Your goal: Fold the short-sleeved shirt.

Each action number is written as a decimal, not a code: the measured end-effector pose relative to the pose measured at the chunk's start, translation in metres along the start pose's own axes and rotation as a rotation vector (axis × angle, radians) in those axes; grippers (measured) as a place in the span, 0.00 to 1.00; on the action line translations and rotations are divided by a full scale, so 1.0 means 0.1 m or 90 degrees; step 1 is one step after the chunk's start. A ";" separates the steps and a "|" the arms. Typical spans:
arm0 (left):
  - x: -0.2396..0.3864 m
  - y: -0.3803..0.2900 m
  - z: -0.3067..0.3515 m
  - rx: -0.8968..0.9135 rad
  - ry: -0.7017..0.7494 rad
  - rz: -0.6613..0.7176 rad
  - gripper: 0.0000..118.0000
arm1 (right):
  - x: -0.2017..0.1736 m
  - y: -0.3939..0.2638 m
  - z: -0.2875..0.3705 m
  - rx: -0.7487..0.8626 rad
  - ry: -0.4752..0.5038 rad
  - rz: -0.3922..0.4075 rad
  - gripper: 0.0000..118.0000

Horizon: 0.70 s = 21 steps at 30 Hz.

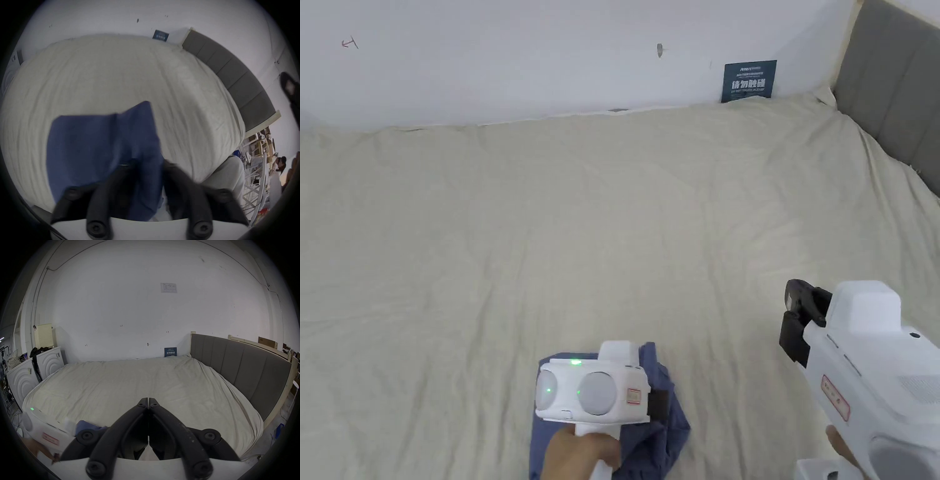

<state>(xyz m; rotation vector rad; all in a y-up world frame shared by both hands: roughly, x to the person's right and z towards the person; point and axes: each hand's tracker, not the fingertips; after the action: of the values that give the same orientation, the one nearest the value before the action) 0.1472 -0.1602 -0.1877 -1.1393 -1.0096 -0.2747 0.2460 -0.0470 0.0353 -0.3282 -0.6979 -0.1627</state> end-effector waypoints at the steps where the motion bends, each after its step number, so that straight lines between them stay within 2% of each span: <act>1: 0.02 -0.01 -0.07 -0.009 -0.002 0.004 0.68 | 0.02 0.00 0.01 0.001 -0.001 0.000 0.02; 3: 0.07 -0.06 -0.10 -0.003 -0.011 -0.001 0.85 | 0.05 0.00 0.03 0.001 -0.006 0.000 0.02; 9: 0.08 -0.06 0.34 0.110 -0.021 -0.031 0.86 | 0.13 -0.01 0.05 0.003 -0.021 -0.006 0.02; 12: -0.01 -0.04 0.67 0.218 -0.008 -0.030 0.86 | 0.12 0.00 0.06 0.006 -0.021 -0.009 0.02; 14: -0.08 -0.07 0.87 0.306 0.020 -0.040 0.82 | 0.10 0.02 0.06 0.008 -0.019 -0.008 0.02; 16: -0.13 -0.10 0.99 0.355 0.053 -0.047 0.60 | 0.07 0.03 0.06 0.011 -0.015 -0.006 0.02; 17: -0.16 -0.11 1.03 0.366 0.067 -0.046 0.39 | 0.05 0.03 0.06 0.011 -0.012 -0.005 0.02; 18: -0.18 -0.11 1.04 0.368 0.074 -0.042 0.10 | 0.04 0.04 0.05 0.012 -0.009 -0.003 0.02; 19: -0.21 -0.13 1.03 0.370 0.075 -0.039 0.01 | 0.03 0.04 0.05 0.013 -0.007 -0.003 0.02; 21: -0.28 -0.16 1.00 0.362 0.058 -0.029 0.00 | 0.01 0.03 0.05 0.013 -0.001 -0.001 0.02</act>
<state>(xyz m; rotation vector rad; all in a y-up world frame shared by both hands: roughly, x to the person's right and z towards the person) 0.0682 -0.0905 -0.1941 -0.5831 -0.9514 -0.0641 0.2446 -0.0423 0.0382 -0.3088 -0.7004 -0.1571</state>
